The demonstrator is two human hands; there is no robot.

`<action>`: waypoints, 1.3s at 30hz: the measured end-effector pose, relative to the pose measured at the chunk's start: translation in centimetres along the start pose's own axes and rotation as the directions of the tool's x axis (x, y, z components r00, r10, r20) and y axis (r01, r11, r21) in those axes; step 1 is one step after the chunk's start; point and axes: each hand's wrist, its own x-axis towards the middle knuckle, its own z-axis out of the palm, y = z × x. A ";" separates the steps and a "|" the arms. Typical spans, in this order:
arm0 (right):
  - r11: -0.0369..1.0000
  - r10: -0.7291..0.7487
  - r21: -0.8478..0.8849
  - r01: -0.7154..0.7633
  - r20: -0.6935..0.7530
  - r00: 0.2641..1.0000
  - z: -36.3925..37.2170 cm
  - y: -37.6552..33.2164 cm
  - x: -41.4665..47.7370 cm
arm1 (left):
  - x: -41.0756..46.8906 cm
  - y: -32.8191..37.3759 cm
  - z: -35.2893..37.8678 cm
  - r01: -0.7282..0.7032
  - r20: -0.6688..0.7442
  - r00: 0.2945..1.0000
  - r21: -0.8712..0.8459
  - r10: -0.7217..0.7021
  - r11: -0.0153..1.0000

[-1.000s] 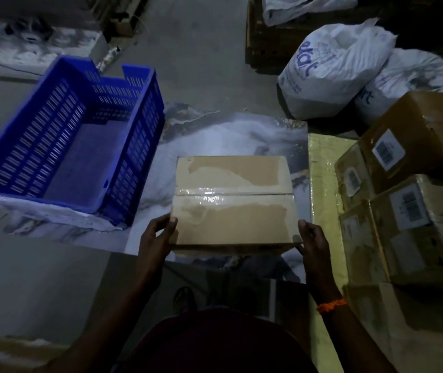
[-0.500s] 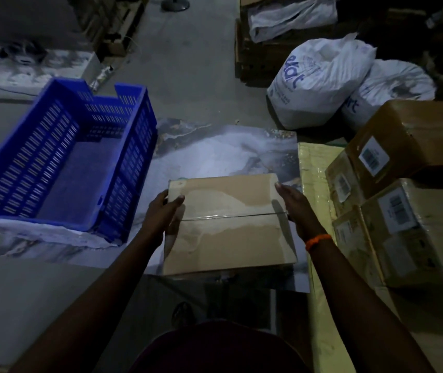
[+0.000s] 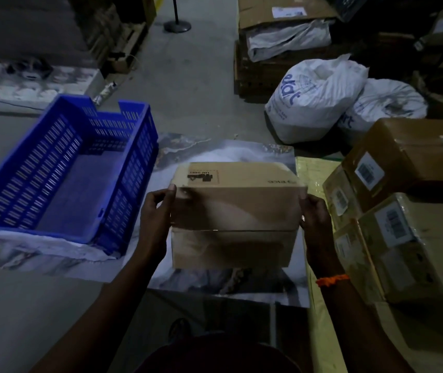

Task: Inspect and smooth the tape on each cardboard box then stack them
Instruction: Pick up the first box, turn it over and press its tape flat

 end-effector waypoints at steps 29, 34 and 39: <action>0.425 -0.367 -0.672 0.606 0.484 0.795 3.5 0.7 -3.3 | -3.2 -2.6 3.2 -0.708 0.602 0.702 0.646 0.380 0.284; 0.281 -0.255 -0.747 0.603 0.548 0.797 5.2 1.3 -2.8 | -2.6 -3.3 4.6 -0.704 0.656 0.698 0.702 0.287 0.110; 0.292 -0.255 -0.751 0.592 0.535 0.805 5.3 1.5 -2.9 | -2.6 -3.4 4.8 -0.686 0.644 0.714 0.722 0.274 0.090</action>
